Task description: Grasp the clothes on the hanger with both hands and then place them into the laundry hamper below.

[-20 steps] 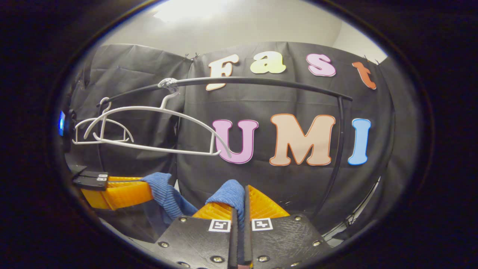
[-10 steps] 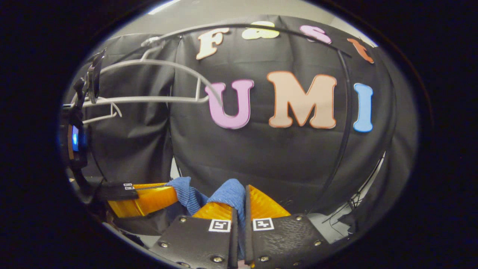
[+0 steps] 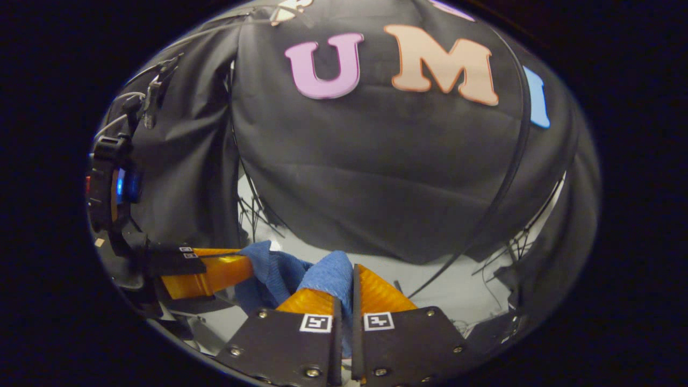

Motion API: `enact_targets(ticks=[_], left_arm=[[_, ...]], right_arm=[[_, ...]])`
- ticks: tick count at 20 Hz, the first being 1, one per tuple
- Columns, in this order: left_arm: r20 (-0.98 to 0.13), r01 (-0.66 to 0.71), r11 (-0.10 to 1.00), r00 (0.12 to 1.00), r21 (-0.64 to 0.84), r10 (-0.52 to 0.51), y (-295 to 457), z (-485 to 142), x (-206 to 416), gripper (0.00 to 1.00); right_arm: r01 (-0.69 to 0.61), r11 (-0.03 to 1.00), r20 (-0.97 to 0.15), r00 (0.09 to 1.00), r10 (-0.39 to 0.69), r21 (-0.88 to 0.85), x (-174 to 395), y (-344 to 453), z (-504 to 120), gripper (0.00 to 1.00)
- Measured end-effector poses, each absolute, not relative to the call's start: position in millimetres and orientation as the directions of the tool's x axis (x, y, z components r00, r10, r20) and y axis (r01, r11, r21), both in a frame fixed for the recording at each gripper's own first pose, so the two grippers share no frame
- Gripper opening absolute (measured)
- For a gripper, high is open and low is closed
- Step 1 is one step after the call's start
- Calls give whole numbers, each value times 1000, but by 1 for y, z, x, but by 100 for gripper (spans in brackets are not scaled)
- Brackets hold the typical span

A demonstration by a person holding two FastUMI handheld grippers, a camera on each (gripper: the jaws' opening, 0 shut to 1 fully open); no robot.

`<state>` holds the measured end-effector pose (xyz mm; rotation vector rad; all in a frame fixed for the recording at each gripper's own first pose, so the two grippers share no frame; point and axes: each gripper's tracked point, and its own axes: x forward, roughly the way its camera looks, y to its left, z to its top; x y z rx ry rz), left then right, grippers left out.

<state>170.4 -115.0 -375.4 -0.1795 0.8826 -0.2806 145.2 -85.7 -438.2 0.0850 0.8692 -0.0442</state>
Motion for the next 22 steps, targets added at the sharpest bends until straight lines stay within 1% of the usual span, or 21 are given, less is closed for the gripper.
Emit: enact_targets(ticks=[3,5,7,10,11,12,14,15,16,17,19,20,22], left_arm=[[-805,143,956,515,-257,-294,-108,-406,150,1],[-857,123,966,446,-227,-258,-98,-432,134,1],[-886,107,971,395,-216,-241,-94,-451,125,1],[-921,83,972,311,-218,-233,-90,-470,107,3],[-929,78,972,286,-221,-234,-89,-475,100,4],[-938,73,973,261,-219,-230,-88,-481,95,5],[-940,67,970,240,-234,-244,-93,-482,86,7],[-937,64,969,247,-240,-248,-95,-480,87,8],[-936,65,968,248,-243,-252,-97,-482,89,5],[-937,66,968,244,-241,-250,-97,-482,89,19],[-939,65,969,240,-239,-247,-95,-479,92,21],[-940,63,970,240,-235,-243,-97,-482,92,26],[-944,59,973,234,-225,-233,-97,-484,91,26]], right_arm=[[87,995,-838,545,-8,47,127,-87,-480,8],[75,997,-876,482,-14,25,112,-85,-501,8],[55,998,-909,417,-17,7,99,-84,-525,8],[71,997,-927,375,-12,16,88,-81,-542,8],[84,996,-929,371,-9,24,88,-80,-545,12],[92,995,-932,362,-8,27,86,-80,-548,7],[93,995,-938,347,-15,19,83,-82,-549,7],[94,995,-939,343,-17,16,83,-82,-549,8],[95,995,-940,341,-16,17,83,-82,-550,7],[93,996,-941,338,-16,17,83,-82,-551,7],[89,996,-942,336,-17,14,80,-84,-554,8],[87,996,-943,333,-16,14,76,-83,-554,7],[86,996,-944,331,-15,14,71,-84,-555,7]])
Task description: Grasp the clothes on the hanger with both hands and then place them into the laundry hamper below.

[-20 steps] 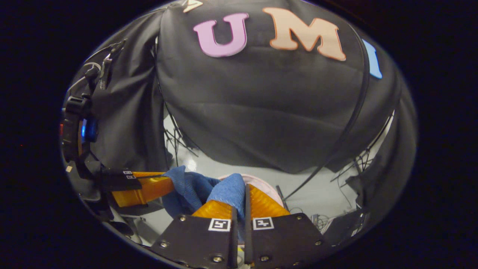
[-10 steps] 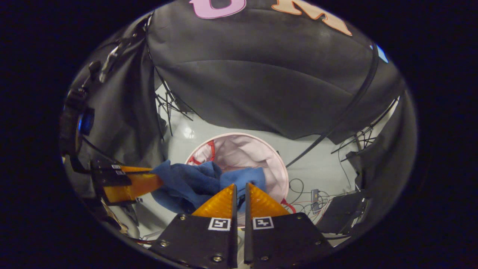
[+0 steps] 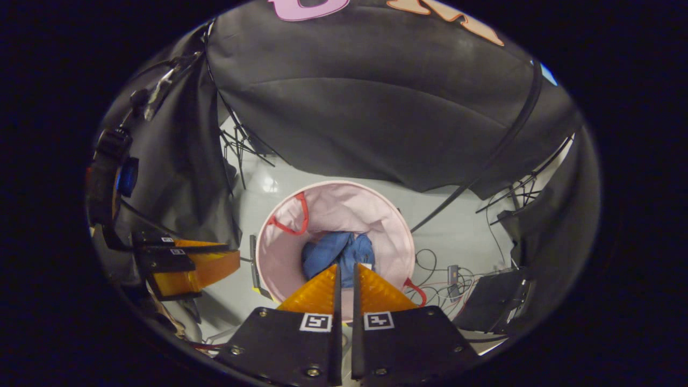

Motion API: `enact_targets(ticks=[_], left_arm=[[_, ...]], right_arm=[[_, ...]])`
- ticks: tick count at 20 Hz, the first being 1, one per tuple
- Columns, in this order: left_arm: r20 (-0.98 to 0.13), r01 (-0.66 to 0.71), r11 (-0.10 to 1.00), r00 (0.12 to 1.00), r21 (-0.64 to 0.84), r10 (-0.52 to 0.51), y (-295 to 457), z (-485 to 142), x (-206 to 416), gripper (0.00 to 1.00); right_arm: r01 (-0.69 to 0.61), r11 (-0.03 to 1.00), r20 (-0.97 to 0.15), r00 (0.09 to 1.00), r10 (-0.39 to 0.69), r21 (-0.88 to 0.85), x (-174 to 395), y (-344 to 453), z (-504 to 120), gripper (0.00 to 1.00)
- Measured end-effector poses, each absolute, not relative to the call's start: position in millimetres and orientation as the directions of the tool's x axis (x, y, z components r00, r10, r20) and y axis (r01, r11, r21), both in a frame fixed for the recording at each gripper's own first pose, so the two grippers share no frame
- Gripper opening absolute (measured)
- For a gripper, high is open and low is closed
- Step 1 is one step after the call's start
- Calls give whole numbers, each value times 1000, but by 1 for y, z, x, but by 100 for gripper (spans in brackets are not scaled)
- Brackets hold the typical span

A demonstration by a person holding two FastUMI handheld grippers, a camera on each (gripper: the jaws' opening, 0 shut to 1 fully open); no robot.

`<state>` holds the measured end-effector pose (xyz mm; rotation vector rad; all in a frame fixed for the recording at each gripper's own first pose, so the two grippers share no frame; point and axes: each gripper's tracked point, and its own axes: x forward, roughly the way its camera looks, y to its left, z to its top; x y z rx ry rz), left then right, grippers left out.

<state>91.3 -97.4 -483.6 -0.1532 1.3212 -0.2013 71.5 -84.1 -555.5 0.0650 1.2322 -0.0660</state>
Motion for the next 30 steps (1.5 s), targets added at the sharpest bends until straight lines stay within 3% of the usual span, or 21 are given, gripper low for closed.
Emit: enact_targets(ticks=[4,5,6,9,13,14,15,18,21,25,26,27,30], left_arm=[[-939,72,977,272,-200,-212,-91,-475,96,26],[-930,83,977,302,-196,-212,-91,-468,102,26],[-914,93,976,342,-197,-217,-91,-457,109,26],[-850,118,977,482,-176,-211,-94,-409,129,26],[-707,142,971,667,-191,-236,-112,-315,152,26],[-663,153,969,708,-193,-244,-116,-290,156,26],[-617,164,967,745,-197,-252,-120,-263,159,26],[-476,182,963,841,-196,-256,-124,-189,165,26],[-338,203,962,906,-181,-255,-128,-117,171,25],[-210,237,959,941,-152,-266,-122,-51,155,25],[-176,252,957,945,-141,-274,-117,-41,150,18],[-151,265,955,947,-135,-284,-119,-32,144,28],[-90,293,948,948,-127,-305,-132,-7,123,69]], right_arm=[[76,997,-935,356,-13,15,73,-83,-545,7],[71,997,-927,376,-12,15,77,-82,-537,3],[68,998,-914,406,-13,16,81,-82,-527,8],[68,997,-854,521,-17,22,102,-84,-480,8],[121,991,-712,700,-48,53,140,-93,-382,8],[130,990,-665,744,-64,50,149,-99,-353,3],[134,990,-615,784,-81,41,155,-106,-322,7],[152,988,-453,881,-133,6,170,-129,-229,7],[166,986,-318,933,-166,-29,162,-137,-146,7],[162,987,-220,962,-162,-18,145,-133,-82,7],[162,987,-203,966,-162,-17,143,-133,-73,7],[163,986,-183,969,-164,-19,136,-136,-58,7],[161,987,-135,977,-162,-20,125,-131,-37,28]])
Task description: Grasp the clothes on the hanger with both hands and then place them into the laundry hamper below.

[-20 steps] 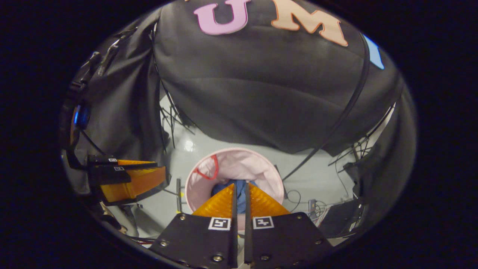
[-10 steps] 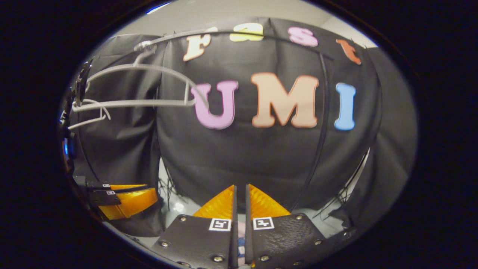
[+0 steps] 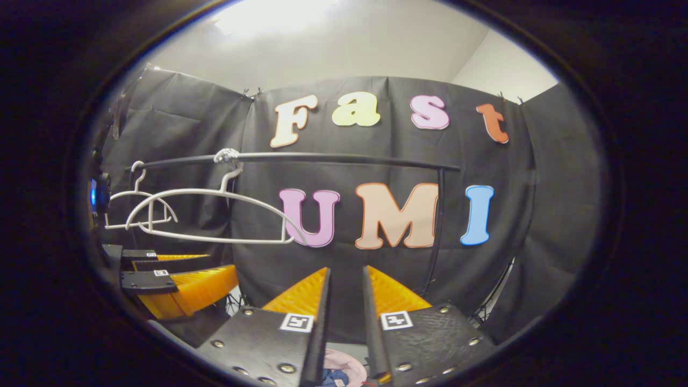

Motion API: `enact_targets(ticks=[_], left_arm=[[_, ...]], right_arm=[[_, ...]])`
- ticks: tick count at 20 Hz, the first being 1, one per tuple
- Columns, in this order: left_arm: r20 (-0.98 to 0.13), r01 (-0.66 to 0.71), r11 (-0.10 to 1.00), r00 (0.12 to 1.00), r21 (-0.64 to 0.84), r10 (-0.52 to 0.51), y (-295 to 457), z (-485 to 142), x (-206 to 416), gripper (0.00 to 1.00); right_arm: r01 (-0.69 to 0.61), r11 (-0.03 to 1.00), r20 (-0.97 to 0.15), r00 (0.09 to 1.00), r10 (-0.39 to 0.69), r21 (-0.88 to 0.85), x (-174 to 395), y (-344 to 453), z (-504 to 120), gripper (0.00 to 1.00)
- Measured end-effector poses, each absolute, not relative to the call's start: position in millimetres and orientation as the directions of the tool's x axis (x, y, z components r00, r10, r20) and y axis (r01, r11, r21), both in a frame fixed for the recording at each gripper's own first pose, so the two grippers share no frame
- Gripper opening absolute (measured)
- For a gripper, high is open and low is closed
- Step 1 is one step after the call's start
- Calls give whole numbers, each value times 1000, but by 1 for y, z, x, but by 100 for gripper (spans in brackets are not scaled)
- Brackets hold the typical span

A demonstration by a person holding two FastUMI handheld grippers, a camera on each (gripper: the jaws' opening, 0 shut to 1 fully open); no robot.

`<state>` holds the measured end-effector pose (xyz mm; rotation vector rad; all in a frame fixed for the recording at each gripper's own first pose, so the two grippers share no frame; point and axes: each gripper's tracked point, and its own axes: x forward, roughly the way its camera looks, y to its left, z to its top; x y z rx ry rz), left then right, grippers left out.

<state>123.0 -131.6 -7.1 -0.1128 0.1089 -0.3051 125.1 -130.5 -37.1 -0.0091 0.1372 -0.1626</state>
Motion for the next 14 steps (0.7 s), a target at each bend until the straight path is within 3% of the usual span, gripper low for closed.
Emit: enact_targets(ticks=[2,3,4,6,14], left_arm=[[-74,294,947,949,-133,-305,-137,1,118,97],[-71,290,948,951,-130,-301,-137,3,115,100],[-62,288,950,953,-123,-297,-138,6,117,94],[-49,285,953,955,-100,-291,-142,11,117,94],[18,291,956,957,-44,-290,-202,13,140,94]], right_arm=[[161,987,-119,979,-163,-24,117,-131,-28,51],[163,986,-112,980,-164,-23,114,-133,-25,63],[164,986,-107,980,-166,-20,110,-135,-21,74],[172,985,-89,981,-172,-9,105,-142,-13,97],[200,980,-77,977,-200,-9,96,-207,-26,97]])
